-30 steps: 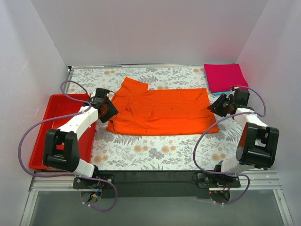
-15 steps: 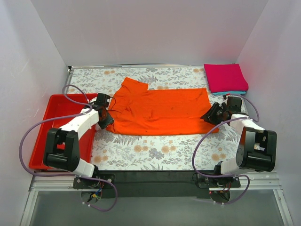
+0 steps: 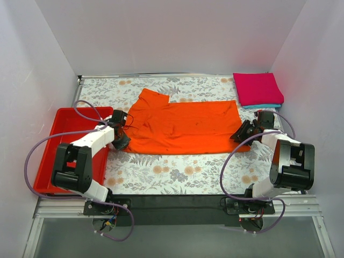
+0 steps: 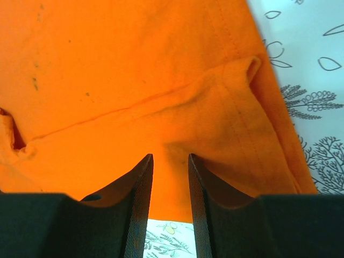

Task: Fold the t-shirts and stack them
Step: Fold the tshirt

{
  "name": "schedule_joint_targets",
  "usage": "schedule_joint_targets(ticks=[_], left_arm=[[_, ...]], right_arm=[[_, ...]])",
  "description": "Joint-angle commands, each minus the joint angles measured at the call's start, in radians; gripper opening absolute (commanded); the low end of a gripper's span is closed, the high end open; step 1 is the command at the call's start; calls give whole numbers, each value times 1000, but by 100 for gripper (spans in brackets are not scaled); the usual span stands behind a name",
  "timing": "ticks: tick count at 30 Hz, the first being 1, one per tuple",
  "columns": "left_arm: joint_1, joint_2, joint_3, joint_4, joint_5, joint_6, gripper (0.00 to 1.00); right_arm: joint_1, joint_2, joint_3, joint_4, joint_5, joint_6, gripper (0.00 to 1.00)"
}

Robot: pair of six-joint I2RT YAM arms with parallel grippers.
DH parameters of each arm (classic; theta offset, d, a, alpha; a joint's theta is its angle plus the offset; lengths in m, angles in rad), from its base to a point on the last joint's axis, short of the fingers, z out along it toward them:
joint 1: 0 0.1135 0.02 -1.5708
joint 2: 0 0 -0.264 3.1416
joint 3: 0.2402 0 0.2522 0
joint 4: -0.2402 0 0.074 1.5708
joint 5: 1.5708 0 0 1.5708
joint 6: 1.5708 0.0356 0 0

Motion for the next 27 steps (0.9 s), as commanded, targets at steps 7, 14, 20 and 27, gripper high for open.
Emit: schedule_joint_targets(ticks=[7, 14, 20, 27], left_arm=[[5, -43, 5, -112, -121, -47, 0], [19, -43, -1, -158, -138, -59, 0], [22, -61, 18, -158, -110, -57, 8], [21, -99, 143, -212, -61, -50, 39]], right_arm=[[1, 23, -3, -24, 67, -10, 33], [0, 32, 17, -44, 99, -8, 33], [1, 14, 42, -61, 95, -11, 34], [1, -29, 86, -81, 67, -14, 37]])
